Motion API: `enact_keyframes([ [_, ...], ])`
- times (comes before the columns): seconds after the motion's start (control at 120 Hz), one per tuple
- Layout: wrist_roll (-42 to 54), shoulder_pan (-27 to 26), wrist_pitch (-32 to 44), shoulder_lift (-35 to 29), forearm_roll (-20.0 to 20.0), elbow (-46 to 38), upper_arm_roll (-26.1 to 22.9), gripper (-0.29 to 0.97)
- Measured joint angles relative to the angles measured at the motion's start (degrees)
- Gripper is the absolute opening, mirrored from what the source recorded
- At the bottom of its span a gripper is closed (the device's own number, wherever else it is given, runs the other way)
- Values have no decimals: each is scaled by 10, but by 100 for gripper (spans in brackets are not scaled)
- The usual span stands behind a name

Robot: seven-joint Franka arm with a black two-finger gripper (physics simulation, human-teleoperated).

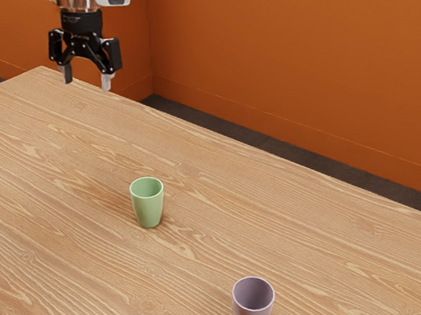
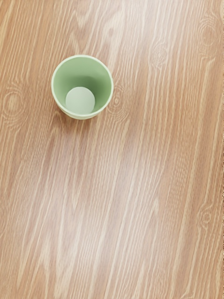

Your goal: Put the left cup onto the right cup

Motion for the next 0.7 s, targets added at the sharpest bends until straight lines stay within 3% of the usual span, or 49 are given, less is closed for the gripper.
enact_keyframes([
  [0.217,8,5,-18,23,4,21,2,68],
  [0.458,22,-6,-18,221,31,235,-11,68],
  [0.7,32,-21,78,239,35,108,-44,68],
])
